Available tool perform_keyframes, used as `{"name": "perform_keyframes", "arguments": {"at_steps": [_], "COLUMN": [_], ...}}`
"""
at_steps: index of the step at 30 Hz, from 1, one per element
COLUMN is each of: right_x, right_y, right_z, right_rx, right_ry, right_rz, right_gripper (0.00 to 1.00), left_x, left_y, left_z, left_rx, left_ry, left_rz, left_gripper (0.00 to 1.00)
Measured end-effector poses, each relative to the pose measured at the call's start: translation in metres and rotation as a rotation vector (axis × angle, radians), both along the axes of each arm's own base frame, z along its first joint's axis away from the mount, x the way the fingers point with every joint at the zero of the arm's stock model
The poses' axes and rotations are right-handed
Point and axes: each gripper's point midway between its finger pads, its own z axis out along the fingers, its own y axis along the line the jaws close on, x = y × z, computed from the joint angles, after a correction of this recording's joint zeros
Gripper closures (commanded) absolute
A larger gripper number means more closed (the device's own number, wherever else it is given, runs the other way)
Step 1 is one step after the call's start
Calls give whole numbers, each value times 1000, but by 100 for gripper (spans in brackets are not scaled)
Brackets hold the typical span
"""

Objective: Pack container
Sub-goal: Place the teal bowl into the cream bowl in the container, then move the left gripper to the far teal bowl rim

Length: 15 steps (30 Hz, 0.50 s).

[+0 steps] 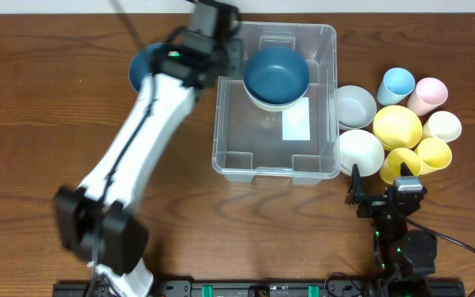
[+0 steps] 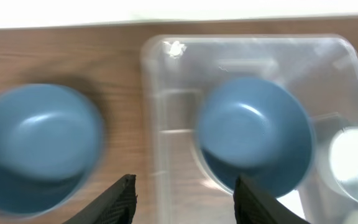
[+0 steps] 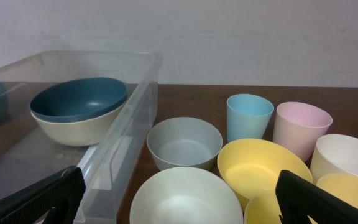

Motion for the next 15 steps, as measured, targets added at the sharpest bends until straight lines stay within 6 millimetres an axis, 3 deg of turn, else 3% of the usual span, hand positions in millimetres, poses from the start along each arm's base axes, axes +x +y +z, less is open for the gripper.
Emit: {"name": "perform_keyframes", "arguments": {"at_steps": [2, 4, 7, 11, 15], "right_x": [0, 0, 0, 0, 0], "right_y": [0, 0, 0, 0, 0], "right_z": [0, 0, 0, 0, 0], "right_rx": [0, 0, 0, 0, 0], "right_ry": [0, 0, 0, 0, 0], "right_rz": [0, 0, 0, 0, 0], "right_gripper": [1, 1, 1, 1, 1], "left_x": [-5, -9, -11, -10, -16], "left_y": [32, 65, 112, 158, 182], "left_z": [19, 31, 35, 29, 24], "left_rx": [23, 36, 43, 50, 60], "left_ry": [-22, -35, -25, 3, 31], "left_rz": [85, 174, 305, 428, 484], "left_gripper": [48, 40, 1, 2, 2]}}
